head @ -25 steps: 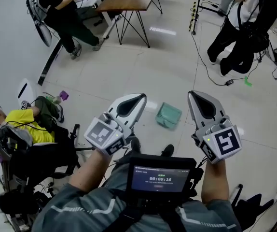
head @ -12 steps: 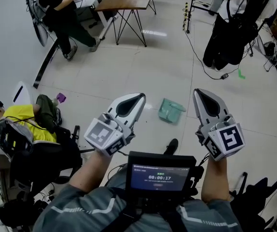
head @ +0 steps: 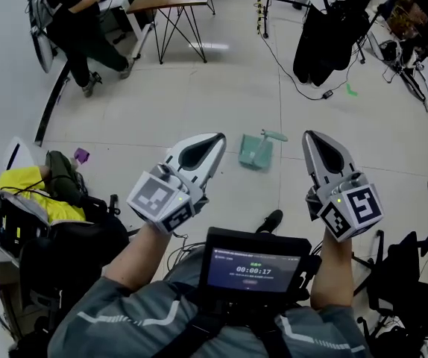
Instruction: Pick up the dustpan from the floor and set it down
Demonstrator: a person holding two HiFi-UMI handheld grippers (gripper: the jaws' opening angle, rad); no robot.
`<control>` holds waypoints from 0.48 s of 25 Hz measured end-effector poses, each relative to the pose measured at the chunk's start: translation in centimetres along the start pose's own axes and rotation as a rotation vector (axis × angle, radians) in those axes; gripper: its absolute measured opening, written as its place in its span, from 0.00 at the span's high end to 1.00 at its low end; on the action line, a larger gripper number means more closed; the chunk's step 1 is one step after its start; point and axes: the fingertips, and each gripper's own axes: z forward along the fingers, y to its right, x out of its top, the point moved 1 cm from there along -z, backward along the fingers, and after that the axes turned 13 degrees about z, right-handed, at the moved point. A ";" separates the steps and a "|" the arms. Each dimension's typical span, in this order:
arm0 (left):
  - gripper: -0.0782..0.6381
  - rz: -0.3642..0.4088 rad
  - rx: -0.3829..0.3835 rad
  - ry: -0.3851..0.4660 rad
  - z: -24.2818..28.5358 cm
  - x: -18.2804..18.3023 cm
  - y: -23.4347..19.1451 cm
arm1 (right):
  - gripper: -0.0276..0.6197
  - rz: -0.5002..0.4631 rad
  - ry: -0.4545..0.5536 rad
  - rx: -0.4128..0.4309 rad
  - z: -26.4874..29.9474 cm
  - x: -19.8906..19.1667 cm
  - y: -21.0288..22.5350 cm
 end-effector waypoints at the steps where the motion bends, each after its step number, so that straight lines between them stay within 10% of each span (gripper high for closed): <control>1: 0.84 0.001 -0.008 0.005 -0.2 0.5 0.4 | 0.94 -0.005 0.002 -0.006 -0.6 0.4 -0.4; 12: 0.84 0.007 0.013 0.040 2.2 3.7 7.1 | 0.94 -0.036 -0.005 0.030 -7.2 2.6 1.2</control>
